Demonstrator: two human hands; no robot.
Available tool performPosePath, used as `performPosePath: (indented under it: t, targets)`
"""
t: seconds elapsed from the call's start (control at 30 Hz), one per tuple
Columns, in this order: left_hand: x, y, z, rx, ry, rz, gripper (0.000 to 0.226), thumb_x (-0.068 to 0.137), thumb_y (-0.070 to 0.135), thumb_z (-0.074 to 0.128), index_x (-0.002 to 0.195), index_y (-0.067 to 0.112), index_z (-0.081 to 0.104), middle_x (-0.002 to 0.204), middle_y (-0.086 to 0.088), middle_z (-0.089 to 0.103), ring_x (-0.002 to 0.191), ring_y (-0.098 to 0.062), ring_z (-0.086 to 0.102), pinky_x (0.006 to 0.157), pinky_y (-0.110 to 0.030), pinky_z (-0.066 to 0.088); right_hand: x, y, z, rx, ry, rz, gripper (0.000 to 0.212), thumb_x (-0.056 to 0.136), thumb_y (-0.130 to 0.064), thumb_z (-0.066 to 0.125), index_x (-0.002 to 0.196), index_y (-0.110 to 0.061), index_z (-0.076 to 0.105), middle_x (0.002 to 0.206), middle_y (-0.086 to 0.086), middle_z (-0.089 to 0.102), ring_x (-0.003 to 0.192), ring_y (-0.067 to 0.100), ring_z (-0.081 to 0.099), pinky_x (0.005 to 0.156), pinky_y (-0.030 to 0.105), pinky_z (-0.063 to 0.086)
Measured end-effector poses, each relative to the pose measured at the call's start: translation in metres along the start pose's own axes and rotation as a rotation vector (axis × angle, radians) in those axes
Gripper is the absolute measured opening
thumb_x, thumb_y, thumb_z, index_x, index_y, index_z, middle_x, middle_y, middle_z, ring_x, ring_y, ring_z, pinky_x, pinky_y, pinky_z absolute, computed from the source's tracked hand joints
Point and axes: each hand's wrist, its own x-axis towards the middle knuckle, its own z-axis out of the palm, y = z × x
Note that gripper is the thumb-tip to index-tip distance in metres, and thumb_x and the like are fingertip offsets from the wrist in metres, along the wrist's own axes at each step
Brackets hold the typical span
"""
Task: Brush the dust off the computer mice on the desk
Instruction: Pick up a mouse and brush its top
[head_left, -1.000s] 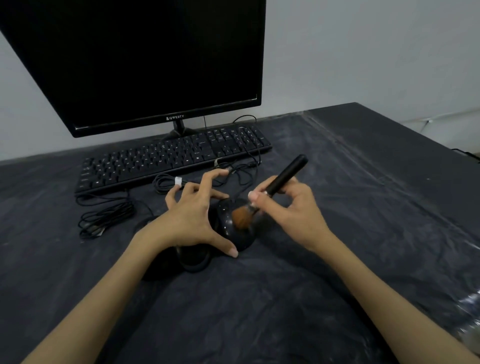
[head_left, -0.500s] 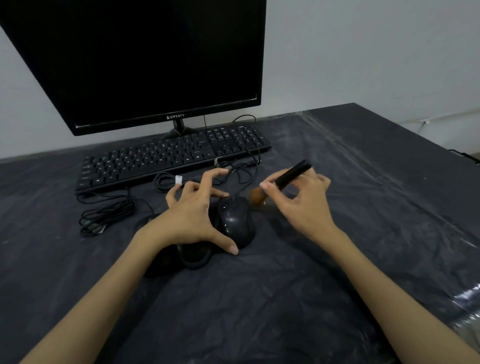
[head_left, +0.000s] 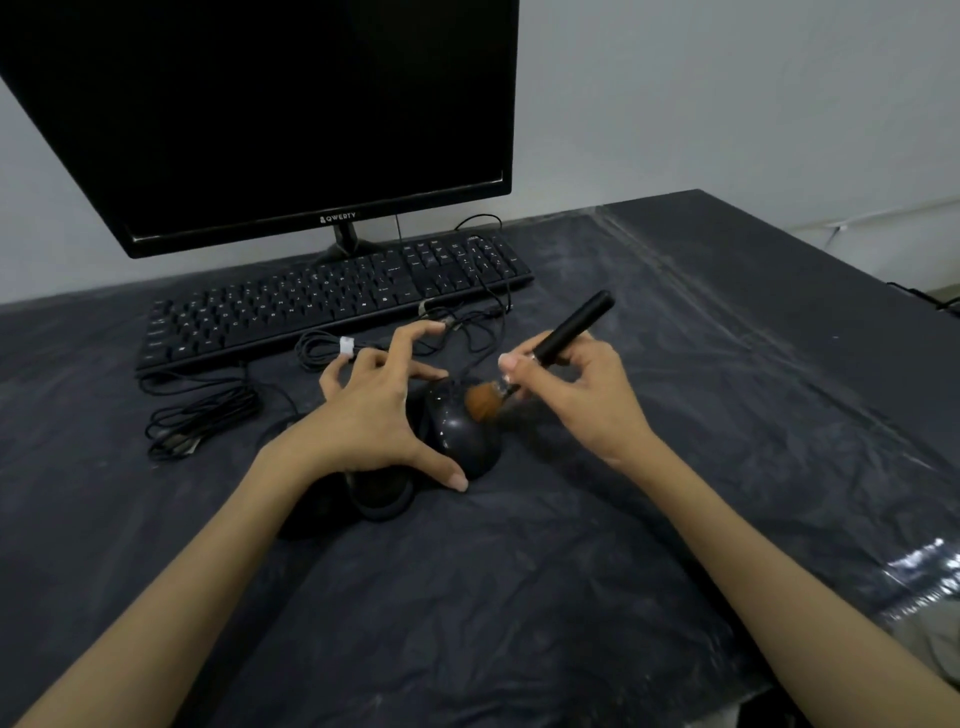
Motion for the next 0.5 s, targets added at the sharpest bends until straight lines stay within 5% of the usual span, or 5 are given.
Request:
performPosePath:
  t: [0.1, 0.2, 0.27, 0.4, 0.5]
  targets:
    - [0.0, 0.0, 0.0, 0.005, -0.003, -0.005, 0.126, 0.034, 0.065, 0.083, 0.131, 0.053, 0.004, 0.126, 0.026, 0.05, 0.135, -0.009, 0.019, 0.111, -0.046, -0.006, 0.0, 0.0, -0.001, 0.034, -0.177, 0.045, 0.017, 0.081, -0.029, 0.072, 0.076, -0.013, 0.071, 0.091, 0.004, 0.067, 0.068, 0.016, 0.068, 0.074, 0.031, 0.051]
    - [0.0, -0.001, 0.0, -0.006, -0.005, -0.003, 0.125, 0.035, 0.064, 0.084, 0.131, 0.053, 0.004, 0.127, 0.025, 0.05, 0.136, -0.008, 0.018, 0.111, -0.046, -0.007, 0.002, -0.004, -0.009, 0.095, -0.187, 0.045, 0.016, 0.079, -0.026, 0.071, 0.07, -0.013, 0.07, 0.084, 0.007, 0.066, 0.066, 0.024, 0.064, 0.061, 0.028, 0.049]
    - [0.0, -0.001, 0.0, -0.009, -0.002, -0.001, 0.125, 0.034, 0.064, 0.084, 0.131, 0.053, 0.005, 0.127, 0.025, 0.051, 0.135, -0.008, 0.018, 0.111, -0.045, -0.007, 0.005, -0.004, -0.011, 0.133, -0.101, 0.042, 0.017, 0.078, -0.031, 0.071, 0.071, -0.014, 0.071, 0.081, 0.01, 0.069, 0.066, 0.023, 0.065, 0.064, 0.032, 0.05]
    - [0.0, -0.001, 0.0, -0.005, 0.003, 0.003, 0.125, 0.033, 0.064, 0.084, 0.13, 0.053, 0.006, 0.126, 0.026, 0.051, 0.135, -0.008, 0.019, 0.11, -0.044, -0.006, 0.004, 0.003, -0.006, 0.004, -0.024, 0.023, 0.023, 0.077, -0.046, 0.071, 0.077, -0.022, 0.073, 0.079, 0.0, 0.072, 0.074, 0.013, 0.07, 0.095, 0.051, 0.047]
    - [0.001, -0.001, 0.0, 0.004, 0.0, 0.0, 0.126, 0.033, 0.065, 0.083, 0.131, 0.052, 0.005, 0.127, 0.026, 0.051, 0.135, -0.008, 0.019, 0.111, -0.045, -0.006, -0.001, 0.002, -0.001, 0.023, -0.186, 0.046, 0.018, 0.081, -0.032, 0.072, 0.073, -0.016, 0.071, 0.089, 0.001, 0.067, 0.067, 0.015, 0.068, 0.081, 0.037, 0.05]
